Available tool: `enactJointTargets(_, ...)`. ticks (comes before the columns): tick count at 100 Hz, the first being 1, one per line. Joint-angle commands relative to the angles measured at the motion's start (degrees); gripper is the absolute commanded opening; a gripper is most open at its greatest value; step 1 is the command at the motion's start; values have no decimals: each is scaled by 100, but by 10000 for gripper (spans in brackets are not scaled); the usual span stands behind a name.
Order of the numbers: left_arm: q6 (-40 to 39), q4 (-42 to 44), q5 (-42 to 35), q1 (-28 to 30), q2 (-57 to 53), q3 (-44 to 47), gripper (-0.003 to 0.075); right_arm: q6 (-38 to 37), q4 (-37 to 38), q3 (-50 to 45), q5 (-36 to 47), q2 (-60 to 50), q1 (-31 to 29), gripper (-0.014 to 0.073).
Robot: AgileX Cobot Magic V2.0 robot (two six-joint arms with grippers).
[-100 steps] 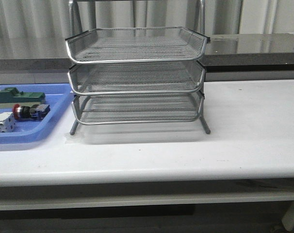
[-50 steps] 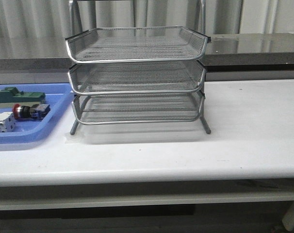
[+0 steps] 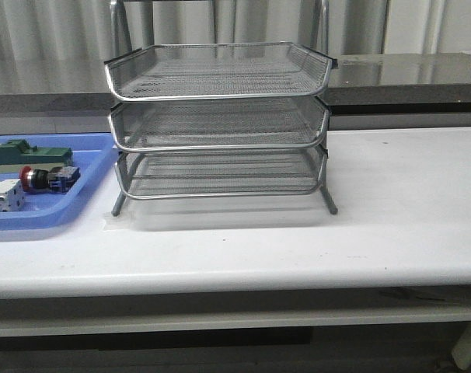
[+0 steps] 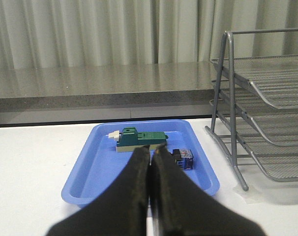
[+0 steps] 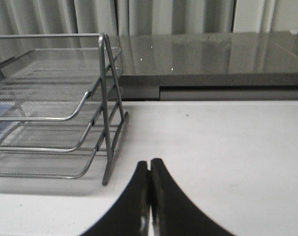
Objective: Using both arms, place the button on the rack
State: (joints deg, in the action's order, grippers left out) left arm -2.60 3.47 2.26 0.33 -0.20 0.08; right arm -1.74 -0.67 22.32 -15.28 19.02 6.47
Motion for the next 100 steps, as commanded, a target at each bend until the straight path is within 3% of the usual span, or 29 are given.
enactJointTargets(1, -62, -20, -500, 20, -210, 261, -20, 2, 67, 675, -75, 624, -42, -57)
enactJointTargets(31, -62, -20, -500, 20, -210, 261, -20, 2, -315, 2135, -1020, 2548, -42, -57)
enactJointTargets(72, -62, -20, -500, 20, -210, 261, -20, 2, -679, 2325, -1122, 3733, -42, -20)
enactJointTargets(81, -62, -20, -500, 20, -210, 261, -20, 2, -1037, 2325, -1280, 3839, -42, 78)
enactJointTargets(100, -62, -20, -500, 20, -210, 261, -20, 2, -1574, 2325, -1420, 3928, -42, 456)
